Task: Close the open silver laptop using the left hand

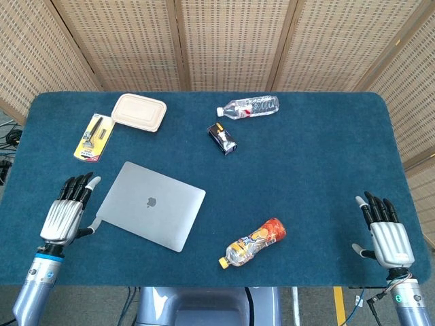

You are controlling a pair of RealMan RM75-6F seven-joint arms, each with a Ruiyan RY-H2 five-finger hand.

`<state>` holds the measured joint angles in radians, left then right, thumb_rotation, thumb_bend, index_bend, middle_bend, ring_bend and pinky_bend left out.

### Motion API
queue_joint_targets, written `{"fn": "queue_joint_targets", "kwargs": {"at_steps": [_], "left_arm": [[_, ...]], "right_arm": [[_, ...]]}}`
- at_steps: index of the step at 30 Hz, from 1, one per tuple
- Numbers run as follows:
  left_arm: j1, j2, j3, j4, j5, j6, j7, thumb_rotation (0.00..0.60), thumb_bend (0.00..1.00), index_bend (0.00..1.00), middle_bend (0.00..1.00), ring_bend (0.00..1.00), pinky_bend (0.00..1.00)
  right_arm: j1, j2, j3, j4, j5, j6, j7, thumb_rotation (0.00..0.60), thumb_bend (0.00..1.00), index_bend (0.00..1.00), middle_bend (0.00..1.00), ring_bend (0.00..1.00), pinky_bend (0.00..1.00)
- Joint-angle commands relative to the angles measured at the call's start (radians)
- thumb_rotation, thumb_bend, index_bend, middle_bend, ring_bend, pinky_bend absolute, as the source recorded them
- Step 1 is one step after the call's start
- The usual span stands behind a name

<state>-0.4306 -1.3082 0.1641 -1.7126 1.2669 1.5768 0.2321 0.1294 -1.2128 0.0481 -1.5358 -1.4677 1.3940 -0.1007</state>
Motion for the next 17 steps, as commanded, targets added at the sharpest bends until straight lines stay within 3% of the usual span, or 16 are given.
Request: {"fn": "queue_joint_targets", "kwargs": {"at_steps": [1,5,17], "left_arm": [[0.051,-0.049,-0.016,0.069,0.031,0.061,0.049,0.600,0.26,0.00,0.00,0.00,0.00],[0.097,-0.067,-0.037,0.105,0.052,0.097,0.056,0.600,0.20,0.00,0.00,0.00,0.00],[0.157,-0.059,-0.061,0.132,0.064,0.079,0.017,0.600,0.20,0.00,0.00,0.00,0.00]], "right_arm": [[-0.001,-0.001,0.000,0.000,-0.001,0.003,-0.003,0.600,0.05,0.00,0.00,0.00,0.00],[-0.004,-0.004,0.004,0.001,-0.005,0.016,-0.010,0.600,0.05,0.00,0.00,0.00,0.00],[-0.014,-0.007,0.012,0.003,-0.013,0.050,-0.009,0.600,0.05,0.00,0.00,0.00,0.00]]}}
